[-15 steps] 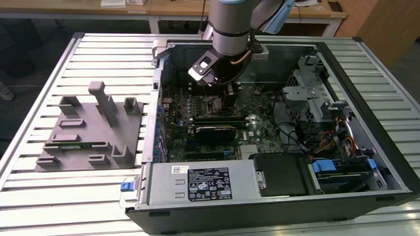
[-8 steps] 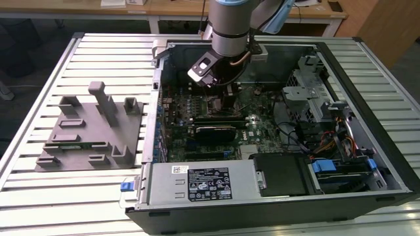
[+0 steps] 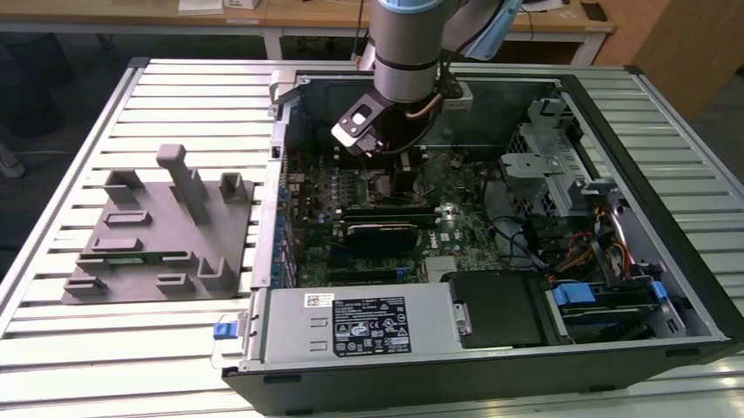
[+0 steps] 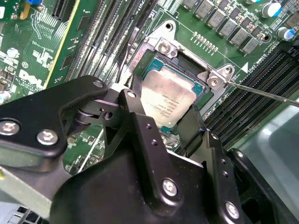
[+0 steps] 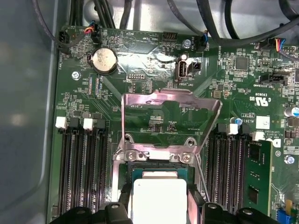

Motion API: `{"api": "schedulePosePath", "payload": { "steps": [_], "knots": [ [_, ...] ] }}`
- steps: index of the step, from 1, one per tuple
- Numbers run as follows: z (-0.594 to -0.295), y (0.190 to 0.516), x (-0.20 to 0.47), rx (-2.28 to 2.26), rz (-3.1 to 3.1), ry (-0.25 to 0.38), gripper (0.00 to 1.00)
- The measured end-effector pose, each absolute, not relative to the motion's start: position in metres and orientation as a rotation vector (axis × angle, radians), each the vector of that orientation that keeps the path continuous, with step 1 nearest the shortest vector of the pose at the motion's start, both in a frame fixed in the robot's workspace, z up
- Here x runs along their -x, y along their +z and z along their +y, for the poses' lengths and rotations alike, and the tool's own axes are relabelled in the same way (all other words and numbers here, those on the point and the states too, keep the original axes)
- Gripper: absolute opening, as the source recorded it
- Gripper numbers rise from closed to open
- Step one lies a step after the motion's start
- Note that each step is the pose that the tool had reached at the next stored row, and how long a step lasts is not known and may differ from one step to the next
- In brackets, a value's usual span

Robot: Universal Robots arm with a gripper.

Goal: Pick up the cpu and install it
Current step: 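Place the cpu into insertion slot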

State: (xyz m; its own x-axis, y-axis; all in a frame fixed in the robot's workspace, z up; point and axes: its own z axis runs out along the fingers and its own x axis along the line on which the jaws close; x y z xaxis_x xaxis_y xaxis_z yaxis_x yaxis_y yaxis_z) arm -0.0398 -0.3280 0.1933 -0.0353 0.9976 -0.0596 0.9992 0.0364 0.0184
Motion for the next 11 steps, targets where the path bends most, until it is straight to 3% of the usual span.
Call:
{"api": "schedulePosePath", "payload": {
  "steps": [11],
  "knots": [
    [-0.3280,0.1923,0.0397,-2.156,2.203,-0.038,0.54]
  ]
}}
